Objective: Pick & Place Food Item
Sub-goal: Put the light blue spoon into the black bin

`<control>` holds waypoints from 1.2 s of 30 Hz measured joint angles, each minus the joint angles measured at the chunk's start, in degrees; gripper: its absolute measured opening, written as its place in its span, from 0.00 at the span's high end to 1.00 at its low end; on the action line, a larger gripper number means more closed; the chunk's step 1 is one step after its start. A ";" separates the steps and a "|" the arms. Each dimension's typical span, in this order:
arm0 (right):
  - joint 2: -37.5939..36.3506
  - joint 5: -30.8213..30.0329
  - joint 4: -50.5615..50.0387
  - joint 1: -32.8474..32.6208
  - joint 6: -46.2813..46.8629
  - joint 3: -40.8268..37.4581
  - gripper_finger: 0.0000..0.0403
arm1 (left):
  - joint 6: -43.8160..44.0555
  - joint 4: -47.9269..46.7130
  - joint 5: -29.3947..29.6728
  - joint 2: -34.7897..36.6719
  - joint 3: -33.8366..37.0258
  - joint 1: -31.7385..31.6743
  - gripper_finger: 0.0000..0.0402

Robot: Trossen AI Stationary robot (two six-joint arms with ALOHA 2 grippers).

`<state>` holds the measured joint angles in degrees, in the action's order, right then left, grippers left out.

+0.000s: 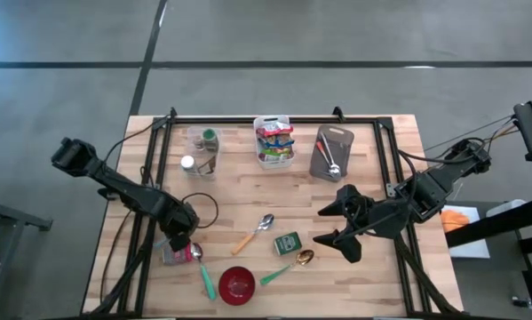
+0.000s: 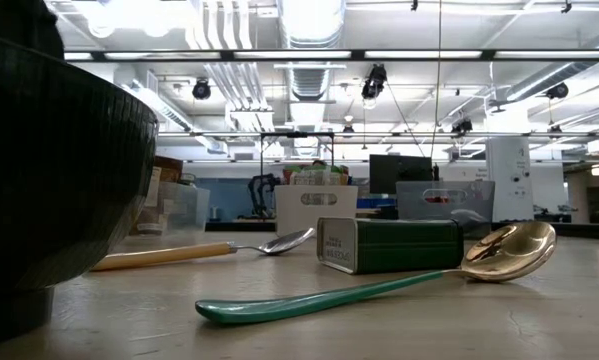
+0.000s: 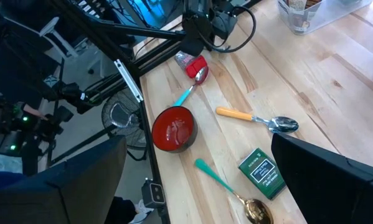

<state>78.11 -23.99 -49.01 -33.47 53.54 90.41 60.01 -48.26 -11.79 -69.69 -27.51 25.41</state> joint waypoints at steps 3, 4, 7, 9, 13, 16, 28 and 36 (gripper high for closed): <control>-0.02 0.00 -0.03 0.00 0.00 0.00 0.01 | -0.11 2.04 0.28 0.13 -1.84 -0.02 0.99; -0.02 0.00 0.01 0.00 0.00 0.00 0.01 | -0.09 1.53 0.28 0.08 -2.18 0.00 0.99; -0.02 0.00 0.03 0.00 0.00 0.00 0.01 | -0.07 3.39 0.69 0.13 -4.43 -0.07 0.99; -0.02 0.00 0.04 0.00 0.00 0.00 0.01 | 0.04 3.25 1.45 0.11 -5.47 -0.11 1.00; -0.02 0.00 0.02 0.00 0.00 0.00 0.01 | 0.15 3.04 1.98 0.11 -8.26 -0.39 1.00; -0.02 0.00 0.02 0.00 0.00 0.00 0.01 | 0.28 2.83 3.84 0.13 -10.74 -0.45 1.00; -0.02 0.00 0.86 0.13 0.00 0.00 0.01 | -5.97 3.76 10.17 0.22 -22.24 -5.37 1.00; -0.02 -4.52 4.53 0.80 -5.97 0.00 0.01 | -12.09 16.97 11.01 0.22 -26.68 -10.95 1.00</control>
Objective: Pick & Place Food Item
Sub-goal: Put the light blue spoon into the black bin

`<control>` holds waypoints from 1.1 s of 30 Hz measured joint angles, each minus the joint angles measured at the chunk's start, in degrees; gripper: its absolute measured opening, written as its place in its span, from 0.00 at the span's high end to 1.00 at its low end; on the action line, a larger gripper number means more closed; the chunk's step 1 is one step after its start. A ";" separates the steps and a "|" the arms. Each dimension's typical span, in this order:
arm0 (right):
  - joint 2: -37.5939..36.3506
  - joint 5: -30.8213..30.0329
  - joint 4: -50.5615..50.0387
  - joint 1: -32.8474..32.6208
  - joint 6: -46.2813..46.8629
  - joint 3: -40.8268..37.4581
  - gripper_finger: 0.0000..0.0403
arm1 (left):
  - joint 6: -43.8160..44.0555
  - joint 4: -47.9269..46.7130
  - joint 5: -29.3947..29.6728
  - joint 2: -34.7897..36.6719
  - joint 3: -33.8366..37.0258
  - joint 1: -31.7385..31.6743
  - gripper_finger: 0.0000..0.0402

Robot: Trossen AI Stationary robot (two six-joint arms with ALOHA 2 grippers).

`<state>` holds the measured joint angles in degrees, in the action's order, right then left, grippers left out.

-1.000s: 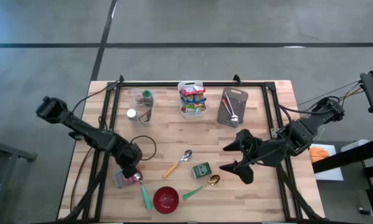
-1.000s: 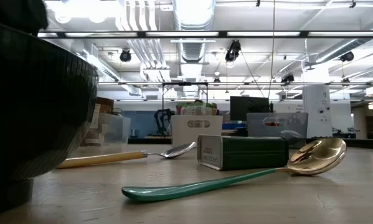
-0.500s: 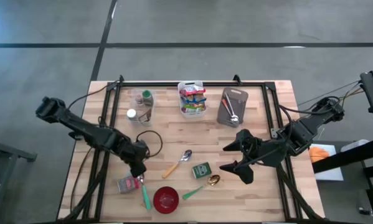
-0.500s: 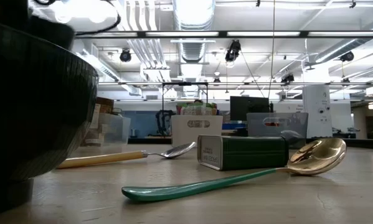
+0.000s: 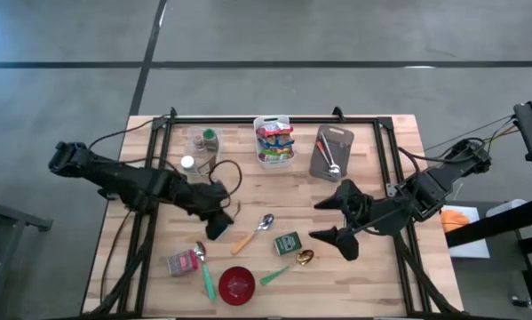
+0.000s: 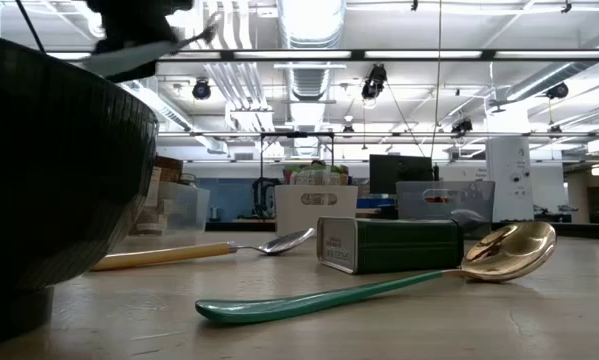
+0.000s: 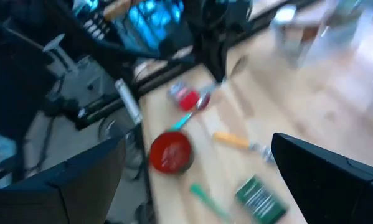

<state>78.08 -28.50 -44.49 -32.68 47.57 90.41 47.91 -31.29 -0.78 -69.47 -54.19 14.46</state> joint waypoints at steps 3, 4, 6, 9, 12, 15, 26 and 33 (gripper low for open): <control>0.00 -6.06 3.03 0.14 -1.72 -0.09 0.01 | -1.12 6.17 -0.04 0.00 0.08 -1.88 1.00; 0.00 -8.40 4.11 0.14 -1.71 -0.22 0.01 | -1.71 8.07 -0.04 -0.06 0.08 -2.47 1.00; 0.00 -12.09 6.01 0.14 -1.89 -0.37 0.01 | -2.47 10.74 -0.04 -0.10 0.08 -3.81 1.00; 0.00 -15.26 7.34 0.12 -1.98 -0.46 0.01 | -3.17 14.00 -0.07 -0.11 0.11 -5.79 1.00; 0.00 -16.31 7.34 0.12 -2.78 -0.46 0.01 | -3.69 16.41 -0.98 -0.11 0.11 -7.55 1.00; 0.00 -16.79 7.80 0.16 -2.33 -0.46 0.01 | -4.60 19.37 -2.79 -0.11 0.11 -9.12 1.00; 0.00 -15.63 7.84 3.51 13.72 -2.53 0.01 | -7.01 27.32 -7.86 -0.11 -0.06 -13.98 1.00; 0.84 -7.11 9.77 8.41 15.67 -5.91 0.01 | -9.08 29.24 -8.87 -0.13 -1.64 -14.51 1.00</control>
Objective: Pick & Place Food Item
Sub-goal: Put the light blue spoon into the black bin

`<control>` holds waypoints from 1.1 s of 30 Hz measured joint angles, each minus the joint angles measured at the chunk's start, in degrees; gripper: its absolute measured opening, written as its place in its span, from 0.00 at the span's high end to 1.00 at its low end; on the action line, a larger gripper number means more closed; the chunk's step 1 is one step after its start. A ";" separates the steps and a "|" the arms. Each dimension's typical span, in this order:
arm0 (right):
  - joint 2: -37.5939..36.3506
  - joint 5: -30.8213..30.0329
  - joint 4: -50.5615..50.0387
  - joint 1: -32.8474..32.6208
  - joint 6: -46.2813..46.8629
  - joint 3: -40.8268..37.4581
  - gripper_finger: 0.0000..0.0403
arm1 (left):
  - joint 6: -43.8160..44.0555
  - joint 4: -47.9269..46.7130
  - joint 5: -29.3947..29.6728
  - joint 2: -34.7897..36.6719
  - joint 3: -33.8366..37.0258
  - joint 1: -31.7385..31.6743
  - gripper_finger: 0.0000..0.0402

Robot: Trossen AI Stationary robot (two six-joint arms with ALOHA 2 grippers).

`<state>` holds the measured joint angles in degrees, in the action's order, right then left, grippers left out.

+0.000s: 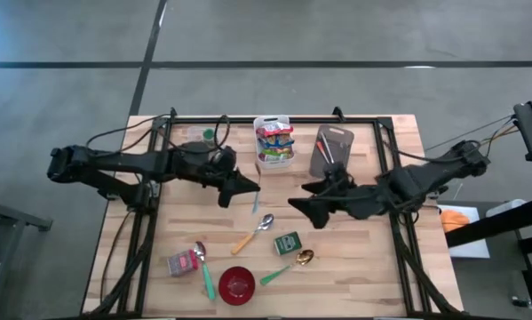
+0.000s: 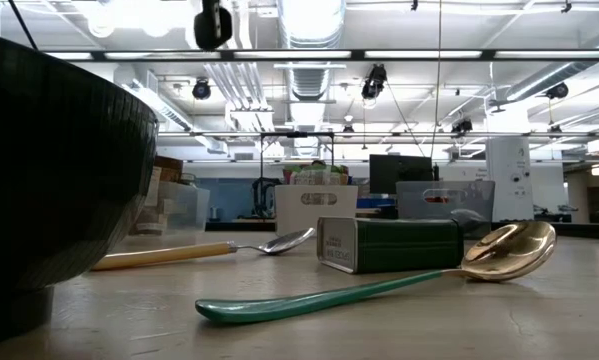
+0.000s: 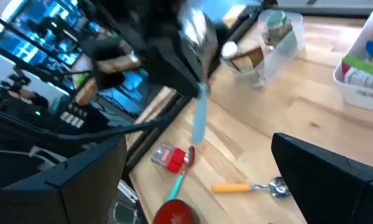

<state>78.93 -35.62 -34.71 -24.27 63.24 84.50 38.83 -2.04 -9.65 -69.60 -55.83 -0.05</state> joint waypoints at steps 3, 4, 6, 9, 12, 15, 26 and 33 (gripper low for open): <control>0.69 2.42 3.98 2.08 -0.17 -2.18 0.01 | -0.12 0.67 -0.10 0.02 -1.13 -0.14 1.00; 0.85 3.11 5.41 2.67 -0.34 -2.61 0.01 | -0.27 0.74 -0.16 0.02 -1.49 -0.16 1.00; 1.97 4.36 7.54 3.53 -1.93 -3.47 0.01 | -0.86 0.97 -0.21 0.00 -2.32 -0.20 1.00; 3.80 8.09 12.24 5.17 -4.41 -3.99 0.01 | -1.16 1.21 -0.22 0.00 -3.50 -0.31 1.00; 5.43 10.17 14.48 6.68 -5.20 -3.84 0.01 | -1.21 1.21 -0.20 -0.02 -4.18 -0.37 1.00; 7.24 10.32 14.26 8.01 -6.32 -2.85 0.01 | -1.35 2.67 -0.47 -0.02 -4.23 -0.37 1.00; 10.87 14.89 15.59 11.38 -10.85 1.57 0.06 | -0.46 4.04 -1.99 -0.31 -3.96 -0.37 1.00; 11.20 16.48 16.12 12.74 -11.47 1.76 0.36 | -0.28 5.82 -3.26 -0.46 -3.98 -0.42 1.00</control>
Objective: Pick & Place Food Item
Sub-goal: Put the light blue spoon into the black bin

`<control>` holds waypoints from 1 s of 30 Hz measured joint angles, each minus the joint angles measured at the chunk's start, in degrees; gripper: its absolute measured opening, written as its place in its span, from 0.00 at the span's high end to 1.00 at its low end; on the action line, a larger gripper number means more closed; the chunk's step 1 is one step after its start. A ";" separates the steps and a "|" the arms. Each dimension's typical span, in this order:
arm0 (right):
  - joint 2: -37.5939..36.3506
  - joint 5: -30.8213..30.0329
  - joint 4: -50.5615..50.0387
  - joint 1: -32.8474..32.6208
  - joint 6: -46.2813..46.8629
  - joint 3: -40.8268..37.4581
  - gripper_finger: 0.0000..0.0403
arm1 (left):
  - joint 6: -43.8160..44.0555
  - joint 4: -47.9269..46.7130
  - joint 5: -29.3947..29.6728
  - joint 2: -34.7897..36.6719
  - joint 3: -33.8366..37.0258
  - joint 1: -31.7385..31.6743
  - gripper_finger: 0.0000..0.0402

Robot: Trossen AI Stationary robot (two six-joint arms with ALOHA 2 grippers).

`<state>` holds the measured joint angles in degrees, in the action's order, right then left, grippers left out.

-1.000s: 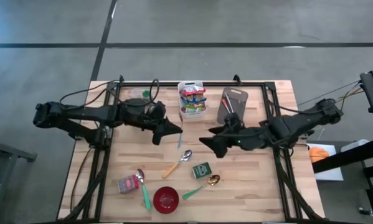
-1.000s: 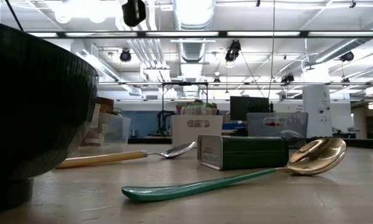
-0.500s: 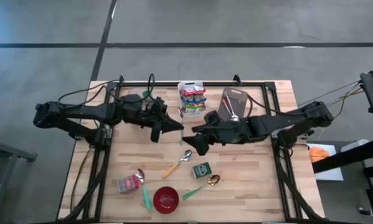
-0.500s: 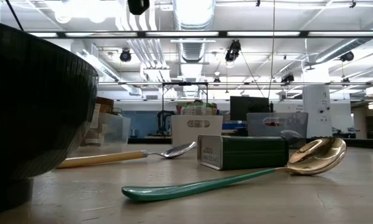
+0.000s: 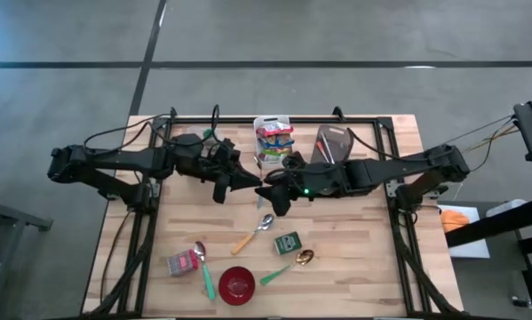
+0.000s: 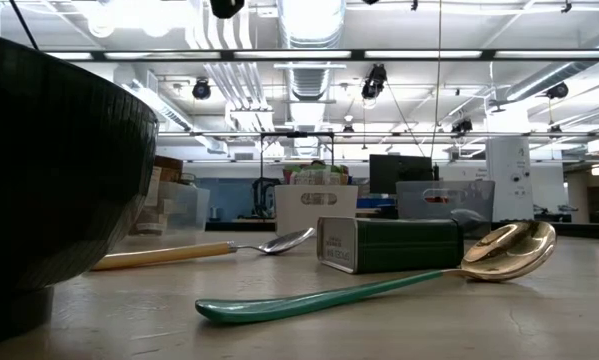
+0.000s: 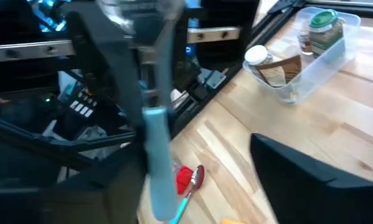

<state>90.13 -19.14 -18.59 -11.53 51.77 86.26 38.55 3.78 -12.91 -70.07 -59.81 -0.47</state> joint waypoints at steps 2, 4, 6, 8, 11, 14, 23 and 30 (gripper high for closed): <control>-0.04 -0.07 0.47 0.13 -0.95 0.00 0.47 | 0.26 0.58 -0.20 -0.13 0.06 0.00 1.00; -0.04 0.22 1.14 0.13 -1.61 0.05 0.57 | 0.25 0.53 -0.13 -0.13 0.06 -0.01 1.00; -0.04 0.23 1.80 0.13 -2.47 0.04 0.68 | 0.26 0.60 -0.13 -0.13 0.09 -0.04 1.00; -0.04 0.53 2.89 0.15 -3.41 0.04 0.79 | 0.47 0.60 -0.09 -0.10 0.09 -0.07 1.00; -0.04 1.42 4.22 0.15 -4.66 0.02 0.92 | 1.49 0.89 -0.24 -0.08 0.09 -0.07 0.96; -0.04 1.43 3.87 0.17 -4.67 0.35 0.92 | 3.91 0.86 -0.34 -0.02 0.09 -0.13 0.87; -0.97 1.00 -1.16 0.25 -1.70 0.42 0.92 | 18.39 0.07 -5.17 1.36 -0.22 -0.80 0.55; -5.64 0.92 -15.13 0.76 1.52 0.42 0.92 | 14.19 -1.96 -20.03 6.50 0.15 -0.96 0.41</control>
<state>84.49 -18.21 -33.72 -10.77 53.28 86.67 52.73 1.82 -32.94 -63.56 -59.66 -1.43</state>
